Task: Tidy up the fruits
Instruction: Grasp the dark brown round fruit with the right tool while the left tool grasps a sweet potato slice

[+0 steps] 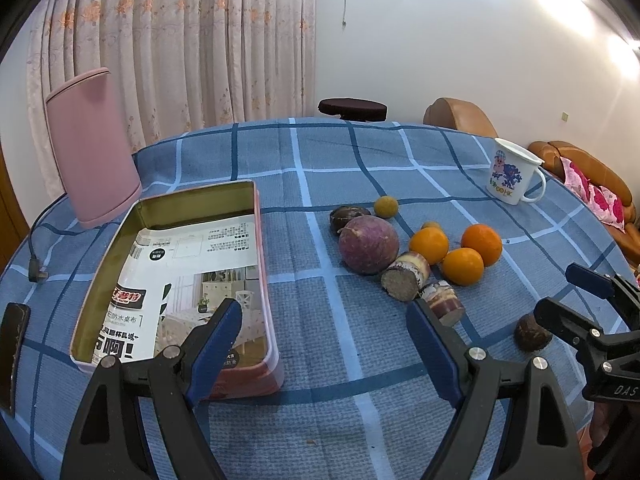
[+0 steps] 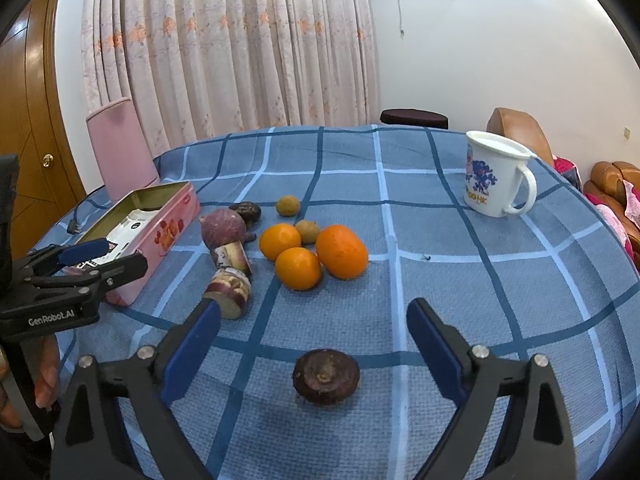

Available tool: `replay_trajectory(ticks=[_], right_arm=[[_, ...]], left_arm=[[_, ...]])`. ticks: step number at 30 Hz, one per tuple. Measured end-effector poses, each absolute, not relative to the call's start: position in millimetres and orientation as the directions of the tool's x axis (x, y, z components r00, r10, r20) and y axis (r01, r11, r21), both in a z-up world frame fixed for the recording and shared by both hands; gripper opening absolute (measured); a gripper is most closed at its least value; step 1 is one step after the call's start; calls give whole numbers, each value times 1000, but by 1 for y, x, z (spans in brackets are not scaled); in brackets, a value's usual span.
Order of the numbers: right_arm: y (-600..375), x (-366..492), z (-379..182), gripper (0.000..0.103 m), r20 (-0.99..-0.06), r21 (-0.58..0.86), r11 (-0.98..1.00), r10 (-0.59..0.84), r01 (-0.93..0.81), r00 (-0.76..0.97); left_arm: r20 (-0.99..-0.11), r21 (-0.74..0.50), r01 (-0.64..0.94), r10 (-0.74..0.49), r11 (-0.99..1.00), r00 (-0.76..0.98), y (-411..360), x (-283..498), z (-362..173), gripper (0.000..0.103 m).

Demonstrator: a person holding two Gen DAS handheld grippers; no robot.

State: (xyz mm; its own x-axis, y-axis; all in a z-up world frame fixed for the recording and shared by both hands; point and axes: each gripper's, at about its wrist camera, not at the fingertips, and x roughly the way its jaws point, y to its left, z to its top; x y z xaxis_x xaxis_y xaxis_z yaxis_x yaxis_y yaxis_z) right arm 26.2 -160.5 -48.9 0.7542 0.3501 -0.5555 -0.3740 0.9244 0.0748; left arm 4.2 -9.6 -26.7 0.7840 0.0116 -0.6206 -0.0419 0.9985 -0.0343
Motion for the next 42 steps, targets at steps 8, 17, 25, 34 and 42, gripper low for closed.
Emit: replay_trajectory(ticks=[8,17,25,34,42], right_arm=[[-160,26,-59,89,-575,76,920,356,-385,737],[-165,25,-80,68,-619,98,909,375,-405,690],[-171,28,-90,42,-622,118,902,393,-416,677],[-185,25,-85,42,-586,134,908,395,-396,708],[-193,24,-75,42,-565,139,913,391,-383,727]], left_arm=[[-630,-46,-21,-12,999,777,-11,7,-30,85],[-639,-51,-21,-17,998,769,-15,10,-35,85],[-628,-45,27,-49,999,777,-40,10,-34,85],[-583,30,69,-39,997,812,-69,11,-24,84],[-704,-71,129,-141,989,696,-83,47,-55,47]])
